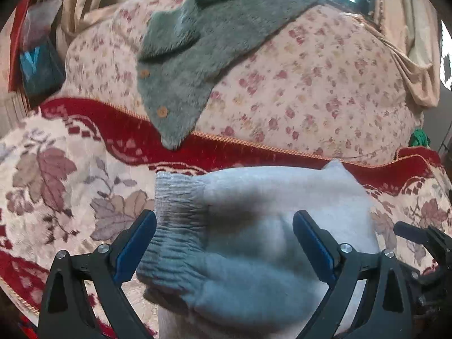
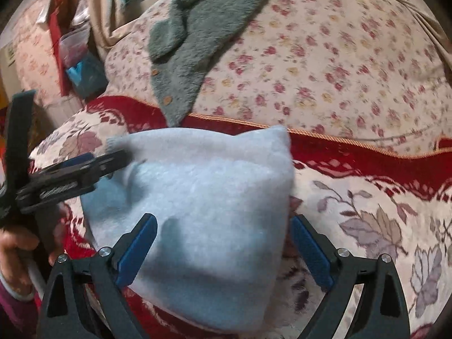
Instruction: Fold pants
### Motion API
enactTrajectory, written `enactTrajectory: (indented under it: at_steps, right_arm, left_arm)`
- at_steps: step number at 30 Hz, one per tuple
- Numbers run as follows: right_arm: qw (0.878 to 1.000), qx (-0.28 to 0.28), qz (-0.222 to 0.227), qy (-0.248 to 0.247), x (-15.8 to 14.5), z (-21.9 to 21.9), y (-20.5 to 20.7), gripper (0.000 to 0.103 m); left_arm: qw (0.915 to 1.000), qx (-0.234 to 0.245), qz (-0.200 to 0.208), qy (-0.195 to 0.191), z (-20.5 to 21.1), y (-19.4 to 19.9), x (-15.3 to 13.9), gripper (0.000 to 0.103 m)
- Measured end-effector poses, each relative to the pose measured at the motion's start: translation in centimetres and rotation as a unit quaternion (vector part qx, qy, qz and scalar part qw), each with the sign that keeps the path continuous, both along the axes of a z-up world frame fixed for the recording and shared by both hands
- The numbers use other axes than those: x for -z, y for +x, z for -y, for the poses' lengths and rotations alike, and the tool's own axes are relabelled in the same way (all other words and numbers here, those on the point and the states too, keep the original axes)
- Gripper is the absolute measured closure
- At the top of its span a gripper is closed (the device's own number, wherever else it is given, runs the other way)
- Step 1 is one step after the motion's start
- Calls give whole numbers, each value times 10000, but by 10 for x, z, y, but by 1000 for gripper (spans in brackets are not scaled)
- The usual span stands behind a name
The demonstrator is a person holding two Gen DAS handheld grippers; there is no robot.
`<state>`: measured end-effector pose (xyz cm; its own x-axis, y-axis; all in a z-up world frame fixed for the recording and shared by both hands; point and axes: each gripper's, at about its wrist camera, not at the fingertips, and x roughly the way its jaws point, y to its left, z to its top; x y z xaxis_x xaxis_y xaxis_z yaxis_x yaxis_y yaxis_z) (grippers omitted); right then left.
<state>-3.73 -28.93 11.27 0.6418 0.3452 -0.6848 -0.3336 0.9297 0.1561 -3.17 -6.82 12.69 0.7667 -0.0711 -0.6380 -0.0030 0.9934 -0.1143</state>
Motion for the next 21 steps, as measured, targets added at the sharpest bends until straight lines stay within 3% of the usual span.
enactTrajectory:
  at_steps: [5,16,21]
  right_arm:
    - [9998,171,-7,47,-1,12,-4,5]
    - [9997,104,-1,209,-6,18,-16,5]
    - [9979,-81,-394,505,8,30,-5,4]
  left_arm:
    - [9997,-54,178,164,13,-20,-10,6]
    - [9997,-153,167,49,12,-38,-12,6]
    - [9985,-8,-60,-553,-24,-34,-4,0]
